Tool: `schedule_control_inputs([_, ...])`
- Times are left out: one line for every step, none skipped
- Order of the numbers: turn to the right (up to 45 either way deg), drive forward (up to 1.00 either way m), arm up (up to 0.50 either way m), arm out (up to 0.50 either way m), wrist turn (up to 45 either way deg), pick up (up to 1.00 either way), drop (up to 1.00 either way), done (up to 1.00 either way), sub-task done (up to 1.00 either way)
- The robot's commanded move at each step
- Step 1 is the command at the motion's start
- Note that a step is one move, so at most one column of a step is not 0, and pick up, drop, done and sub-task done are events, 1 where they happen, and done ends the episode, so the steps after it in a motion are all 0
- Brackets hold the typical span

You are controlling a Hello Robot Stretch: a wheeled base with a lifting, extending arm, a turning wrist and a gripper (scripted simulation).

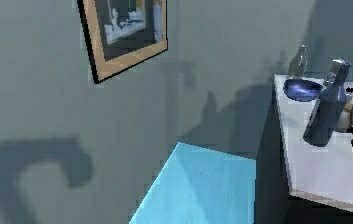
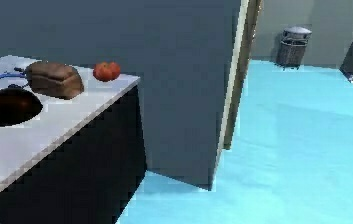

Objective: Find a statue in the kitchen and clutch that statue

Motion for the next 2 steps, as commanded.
schedule_control_inputs([12.0, 0.0, 0.0, 0.0, 0.0, 0.0, 0.0, 0.0, 0.0])
schedule_control_inputs([0.0, 1.0, 0.0, 0.0, 0.0, 0.0, 0.0, 0.0, 0.0])
